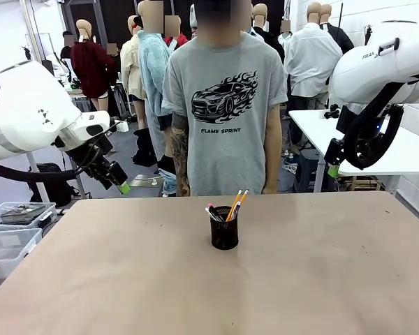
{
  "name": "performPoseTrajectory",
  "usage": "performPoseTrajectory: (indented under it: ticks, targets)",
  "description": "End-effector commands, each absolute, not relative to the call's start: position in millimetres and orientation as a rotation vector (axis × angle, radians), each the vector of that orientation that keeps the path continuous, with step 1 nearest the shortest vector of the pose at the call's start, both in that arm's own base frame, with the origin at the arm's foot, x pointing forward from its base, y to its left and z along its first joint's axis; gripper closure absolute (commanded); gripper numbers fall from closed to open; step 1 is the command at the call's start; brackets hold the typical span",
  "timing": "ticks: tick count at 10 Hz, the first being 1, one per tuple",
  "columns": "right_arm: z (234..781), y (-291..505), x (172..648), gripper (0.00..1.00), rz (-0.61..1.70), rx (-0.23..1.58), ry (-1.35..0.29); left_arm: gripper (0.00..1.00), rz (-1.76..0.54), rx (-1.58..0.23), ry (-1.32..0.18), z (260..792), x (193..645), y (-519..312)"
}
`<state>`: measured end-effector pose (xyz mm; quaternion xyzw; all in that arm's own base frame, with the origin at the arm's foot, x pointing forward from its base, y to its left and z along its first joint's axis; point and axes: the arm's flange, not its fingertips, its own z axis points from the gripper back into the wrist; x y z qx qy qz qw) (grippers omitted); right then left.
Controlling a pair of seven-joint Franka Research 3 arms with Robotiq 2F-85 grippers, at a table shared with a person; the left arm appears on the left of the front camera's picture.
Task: Place the pens into the pen holder.
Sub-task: Pick up a writing instrument from the table and place it into the Pen holder.
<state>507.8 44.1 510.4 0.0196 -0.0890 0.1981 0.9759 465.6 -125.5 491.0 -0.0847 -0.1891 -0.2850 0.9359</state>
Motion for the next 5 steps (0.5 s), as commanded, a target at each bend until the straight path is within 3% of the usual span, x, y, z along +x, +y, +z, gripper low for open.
performPoseTrajectory:
  ticks: [1, 5]
  targets:
    - [510.4, 44.4, 507.5, 0.00, 0.398, 0.022, -0.177, 0.22, -0.594, -0.179, -0.399, 491.5, 466.8, -122.1]
    - [510.4, 44.4, 507.5, 0.00, 0.398, 0.022, -0.177, 0.22, -0.594, -0.179, -0.399, 491.5, 466.8, -122.1]
